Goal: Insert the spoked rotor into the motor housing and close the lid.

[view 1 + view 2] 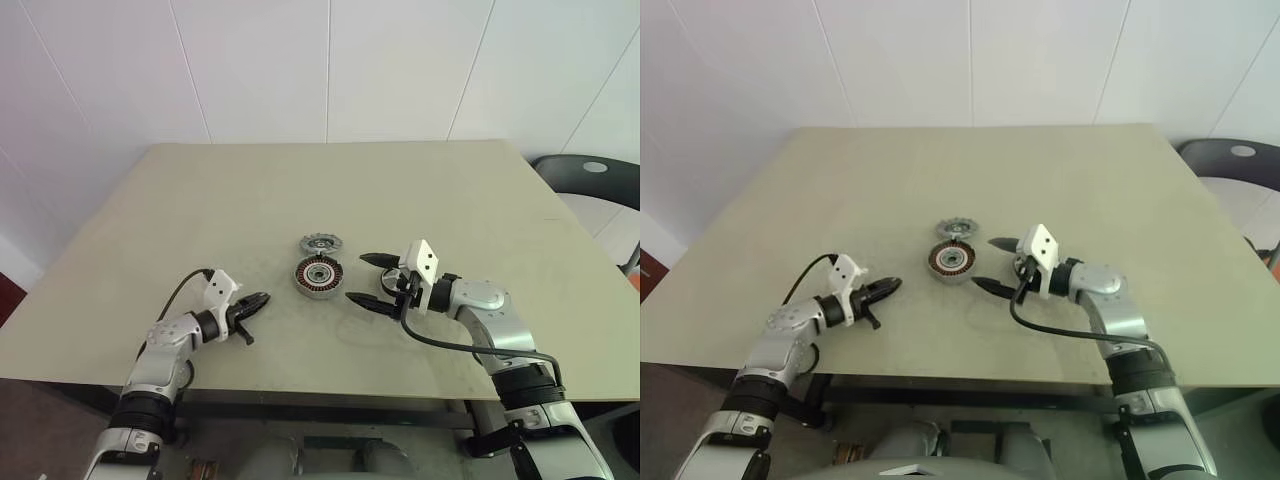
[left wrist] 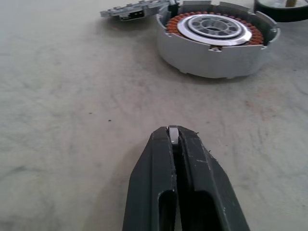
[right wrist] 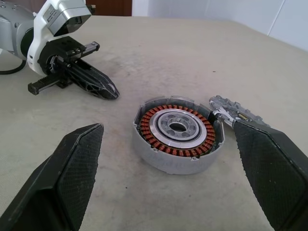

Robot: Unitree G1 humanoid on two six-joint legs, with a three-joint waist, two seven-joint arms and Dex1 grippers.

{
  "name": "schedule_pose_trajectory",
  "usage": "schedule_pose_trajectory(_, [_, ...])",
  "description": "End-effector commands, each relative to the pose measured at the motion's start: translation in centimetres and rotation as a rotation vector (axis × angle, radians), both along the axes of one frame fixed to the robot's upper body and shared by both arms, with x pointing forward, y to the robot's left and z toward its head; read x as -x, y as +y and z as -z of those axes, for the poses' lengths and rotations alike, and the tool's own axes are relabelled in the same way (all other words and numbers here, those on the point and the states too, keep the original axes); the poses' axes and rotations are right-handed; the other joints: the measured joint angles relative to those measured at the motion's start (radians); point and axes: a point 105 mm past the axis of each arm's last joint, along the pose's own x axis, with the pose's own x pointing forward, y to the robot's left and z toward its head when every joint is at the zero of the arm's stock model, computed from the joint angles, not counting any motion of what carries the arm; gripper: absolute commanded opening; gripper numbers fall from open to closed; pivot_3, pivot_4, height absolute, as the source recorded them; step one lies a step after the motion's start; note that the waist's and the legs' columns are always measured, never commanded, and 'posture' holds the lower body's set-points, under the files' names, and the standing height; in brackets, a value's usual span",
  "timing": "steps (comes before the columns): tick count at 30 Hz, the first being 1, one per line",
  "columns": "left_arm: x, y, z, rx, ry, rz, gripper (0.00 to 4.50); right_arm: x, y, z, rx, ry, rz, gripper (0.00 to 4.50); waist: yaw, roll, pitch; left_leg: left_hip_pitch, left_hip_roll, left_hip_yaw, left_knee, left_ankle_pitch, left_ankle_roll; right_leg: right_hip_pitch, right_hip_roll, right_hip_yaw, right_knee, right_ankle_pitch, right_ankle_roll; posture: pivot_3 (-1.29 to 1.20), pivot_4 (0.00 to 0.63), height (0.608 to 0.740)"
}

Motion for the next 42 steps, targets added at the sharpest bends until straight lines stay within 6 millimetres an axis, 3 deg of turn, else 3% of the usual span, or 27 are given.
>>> schedule_pose_trajectory(1, [-0.5,-0.6,-1.1,0.024,-0.057,-0.006,0.02,-0.4,0.5,-1.5,-0.022,-0.059,-0.014,4.5,0.001,0.0,0.0,0.0,0.0,0.0,0.0,0.0,0.0,0.0,0.0,0.0,0.0,0.0,0.0,0.0,0.0,0.74])
schedule_pose_trajectory(6, [-2.0,-1.0,-3.0,0.015,-0.162,-0.034,0.02,-0.4,0.5,-1.3,-0.019,-0.057,-0.011,4.5,0.0,-0.001,0.0,0.0,0.0,0.0,0.0,0.0,0.0,0.0,0.0,0.0,0.0,0.0,0.0,0.0,0.0,0.74])
schedule_pose_trajectory(8, [-3.0,-1.6,-4.8,0.042,-0.226,-0.034,0.02,-0.4,0.5,-1.3,-0.02,-0.054,-0.01,4.5,0.002,-0.001,0.001,0.0,0.0,0.0,0.0,0.0,0.0,0.0,0.0,0.0,0.0,0.0,0.0,0.0,0.0,0.74])
schedule_pose_trajectory(11, [-4.5,-3.4,-7.8,0.081,-0.312,0.008,0.02,-0.4,0.5,-1.4,-0.025,-0.054,-0.011,4.5,0.002,-0.002,0.001,-0.001,0.0,0.0,0.001,0.0,0.0,0.0,0.0,-0.001,0.0,0.0,0.0,0.0,0.0,0.74])
schedule_pose_trajectory(14, [-5.3,-5.7,-8.8,0.075,-0.334,0.084,0.02,-0.4,0.5,-1.4,-0.025,-0.056,-0.01,4.5,0.0,-0.002,0.001,-0.002,0.0,0.0,0.002,0.001,0.002,-0.001,0.0,-0.001,0.0,0.002,0.003,0.0,0.0,0.74])
schedule_pose_trajectory(22, [-5.4,-9.9,-7.1,-0.015,-0.301,0.253,0.02,-0.5,0.5,-1.5,-0.033,-0.066,0.01,4.5,-0.002,-0.002,0.001,-0.003,0.0,0.0,0.001,0.001,0.002,-0.003,0.001,-0.001,0.001,0.005,0.001,0.0,0.0,0.74])
schedule_pose_trajectory(42, [-5.6,-9.1,-5.8,-0.048,-0.265,0.222,0.02,-0.7,0.4,-1.5,-0.036,-0.076,0.03,4.5,-0.001,-0.002,0.001,-0.003,0.0,0.0,0.002,0.001,0.002,-0.003,0.001,-0.001,0.001,0.005,0.001,0.0,0.0,0.74])
